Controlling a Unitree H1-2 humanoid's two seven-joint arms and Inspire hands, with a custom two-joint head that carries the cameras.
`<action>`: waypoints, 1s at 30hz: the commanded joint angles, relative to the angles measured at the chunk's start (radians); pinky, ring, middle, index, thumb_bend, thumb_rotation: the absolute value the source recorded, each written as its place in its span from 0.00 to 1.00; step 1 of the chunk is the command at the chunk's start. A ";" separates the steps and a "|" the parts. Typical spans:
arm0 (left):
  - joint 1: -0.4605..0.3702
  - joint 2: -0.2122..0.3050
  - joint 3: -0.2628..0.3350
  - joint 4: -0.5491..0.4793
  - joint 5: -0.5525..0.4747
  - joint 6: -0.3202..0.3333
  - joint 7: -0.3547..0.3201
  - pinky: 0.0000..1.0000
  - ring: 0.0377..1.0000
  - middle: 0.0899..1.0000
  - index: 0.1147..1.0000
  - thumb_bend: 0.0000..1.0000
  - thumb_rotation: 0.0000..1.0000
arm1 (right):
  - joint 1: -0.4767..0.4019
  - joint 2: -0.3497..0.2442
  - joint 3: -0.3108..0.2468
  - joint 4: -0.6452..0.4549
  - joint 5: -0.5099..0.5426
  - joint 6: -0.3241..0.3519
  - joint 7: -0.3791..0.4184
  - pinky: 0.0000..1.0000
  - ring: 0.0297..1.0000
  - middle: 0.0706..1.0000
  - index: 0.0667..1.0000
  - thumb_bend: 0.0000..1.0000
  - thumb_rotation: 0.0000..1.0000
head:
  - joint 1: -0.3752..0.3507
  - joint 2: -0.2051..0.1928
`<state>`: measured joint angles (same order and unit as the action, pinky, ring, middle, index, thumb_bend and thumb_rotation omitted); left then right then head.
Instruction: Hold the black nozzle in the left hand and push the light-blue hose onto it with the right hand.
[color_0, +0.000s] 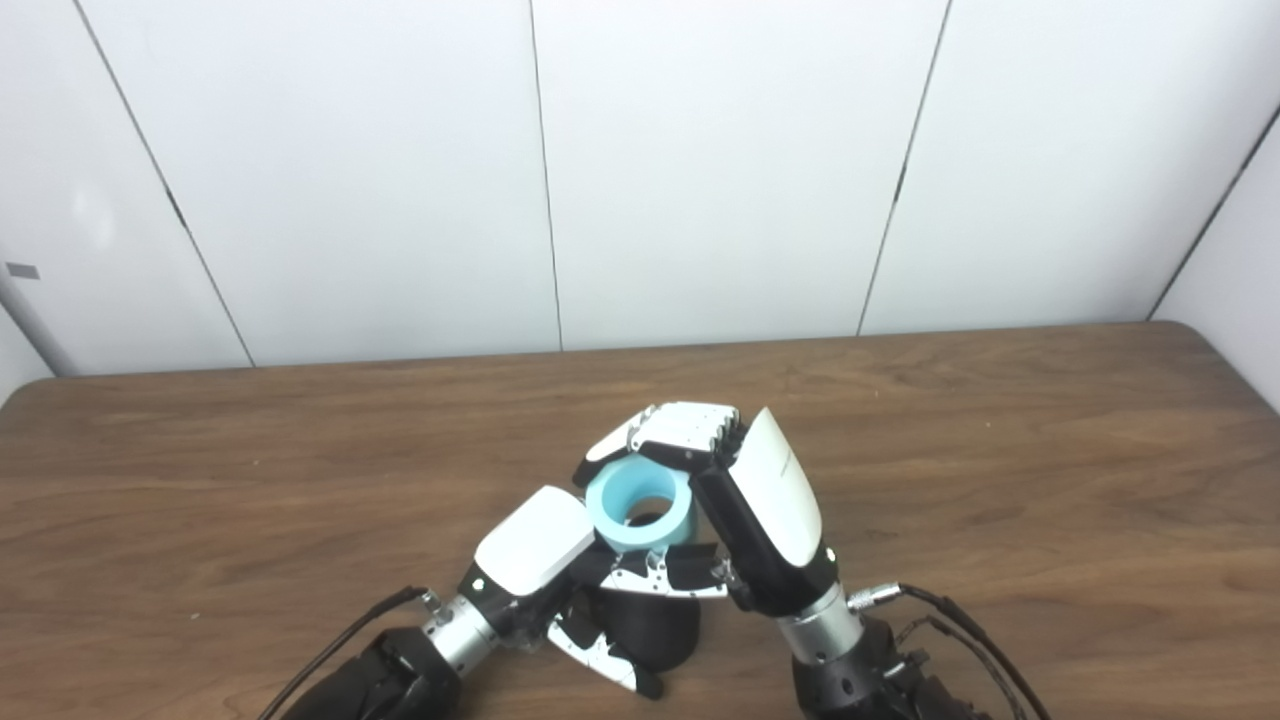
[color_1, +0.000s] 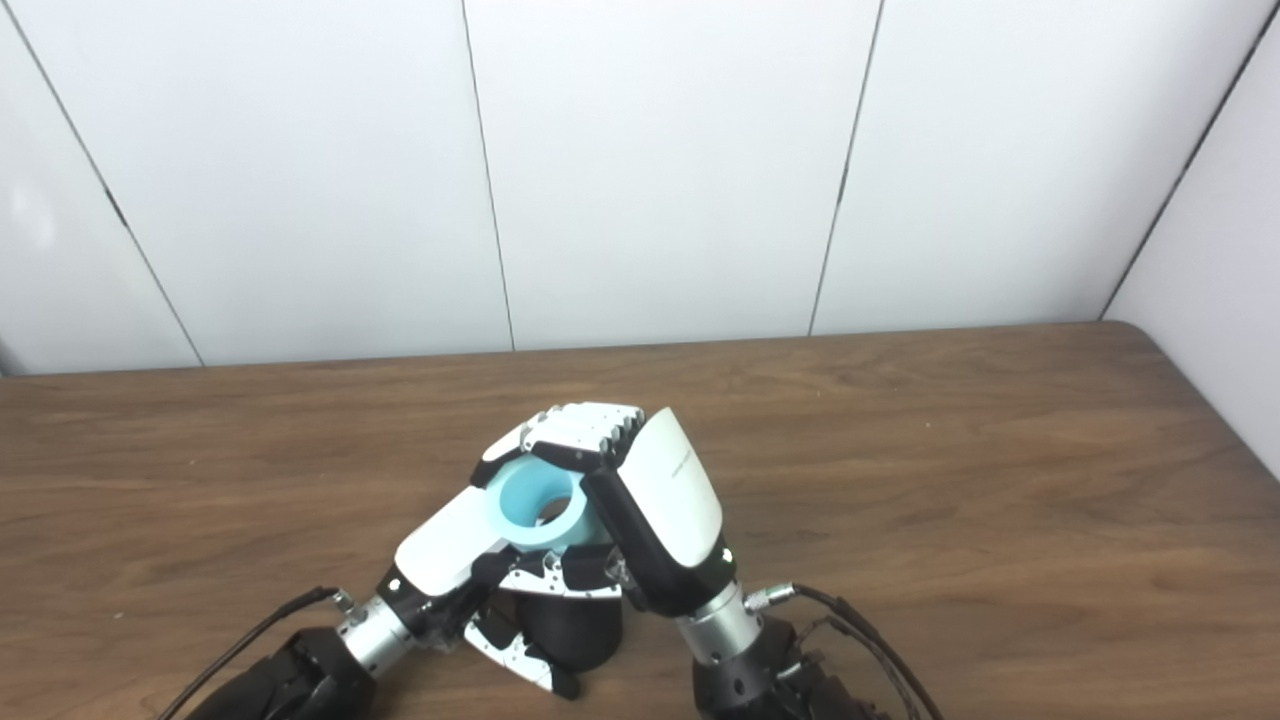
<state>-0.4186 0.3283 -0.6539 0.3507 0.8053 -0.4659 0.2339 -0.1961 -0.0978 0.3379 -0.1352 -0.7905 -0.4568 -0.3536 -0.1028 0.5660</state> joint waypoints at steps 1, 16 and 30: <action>0.137 -0.043 -0.059 0.069 -0.012 -0.004 0.008 0.07 0.09 0.11 0.41 0.52 0.04 | -0.012 -0.016 -0.010 0.000 0.020 -0.011 0.015 0.35 0.45 0.44 0.45 0.52 0.00 | 0.000 0.000; 0.135 -0.048 -0.058 0.069 -0.012 -0.004 0.012 0.06 0.08 0.11 0.42 0.52 0.04 | 0.065 0.060 -0.077 -0.125 0.378 0.247 0.262 0.08 0.13 0.43 0.45 0.52 0.00 | 0.001 0.002; 0.135 -0.049 -0.048 0.064 -0.020 -0.004 -0.015 0.06 0.08 0.10 0.42 0.52 0.04 | 0.066 0.071 -0.092 -0.118 0.373 0.239 0.275 0.07 0.10 0.43 0.45 0.52 0.00 | 0.000 0.002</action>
<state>-0.4157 0.3204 -0.6581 0.3427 0.8029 -0.4819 0.2143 -0.1265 -0.0282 0.2515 -0.2376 -0.4121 -0.2103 -0.0934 -0.1028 0.5676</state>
